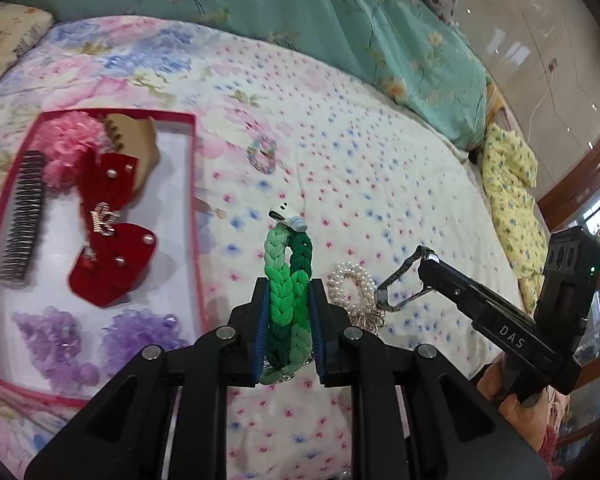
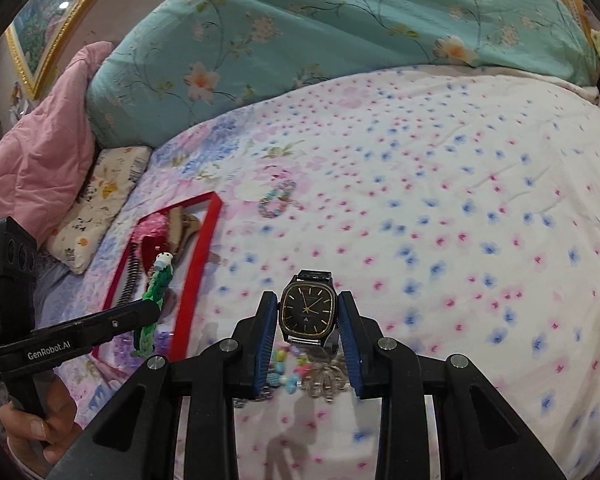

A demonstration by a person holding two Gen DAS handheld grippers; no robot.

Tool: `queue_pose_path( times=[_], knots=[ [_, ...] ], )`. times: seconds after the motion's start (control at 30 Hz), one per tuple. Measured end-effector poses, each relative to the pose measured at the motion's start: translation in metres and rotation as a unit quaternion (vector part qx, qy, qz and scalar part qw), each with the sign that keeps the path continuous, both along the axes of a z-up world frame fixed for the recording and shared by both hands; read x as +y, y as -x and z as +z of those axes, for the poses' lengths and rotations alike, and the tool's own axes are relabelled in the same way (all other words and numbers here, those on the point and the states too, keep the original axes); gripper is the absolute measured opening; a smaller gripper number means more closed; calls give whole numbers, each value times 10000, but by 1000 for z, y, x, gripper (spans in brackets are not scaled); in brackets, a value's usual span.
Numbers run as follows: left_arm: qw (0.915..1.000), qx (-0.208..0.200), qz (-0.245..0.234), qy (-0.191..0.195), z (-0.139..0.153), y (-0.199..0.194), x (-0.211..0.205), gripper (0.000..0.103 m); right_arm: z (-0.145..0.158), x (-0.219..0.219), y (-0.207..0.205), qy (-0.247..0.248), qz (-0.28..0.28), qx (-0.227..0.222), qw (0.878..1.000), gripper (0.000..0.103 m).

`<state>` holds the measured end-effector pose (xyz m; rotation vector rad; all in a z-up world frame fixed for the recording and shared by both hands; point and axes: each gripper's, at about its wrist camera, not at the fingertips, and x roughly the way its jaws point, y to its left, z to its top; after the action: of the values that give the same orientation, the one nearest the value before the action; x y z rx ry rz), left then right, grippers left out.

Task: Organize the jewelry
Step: 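Carry the bracelet and watch into the tray and open both grippers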

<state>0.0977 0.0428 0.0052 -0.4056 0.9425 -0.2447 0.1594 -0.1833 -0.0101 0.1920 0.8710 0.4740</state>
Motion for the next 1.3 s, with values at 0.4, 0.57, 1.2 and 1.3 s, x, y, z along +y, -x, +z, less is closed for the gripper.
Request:
queue_pose_path(
  times=[0.4,0.57,1.2,1.3],
  knots=[
    [9971,-119,744,100,4,33,79,16,25,55,12,-256,599,-136,9978,31],
    [9949,-128,989,128,1,45,108,16,27,87,18,-326,874,-108,9956,31],
    [9900,159,1366,308,-38,36,166,16,-7,191,8,-159,1518,217,9880,31],
    [9907,243,1297,323,-46,26,166,16,-20,197,-1,-100,1487,343,9882,31]
  ],
)
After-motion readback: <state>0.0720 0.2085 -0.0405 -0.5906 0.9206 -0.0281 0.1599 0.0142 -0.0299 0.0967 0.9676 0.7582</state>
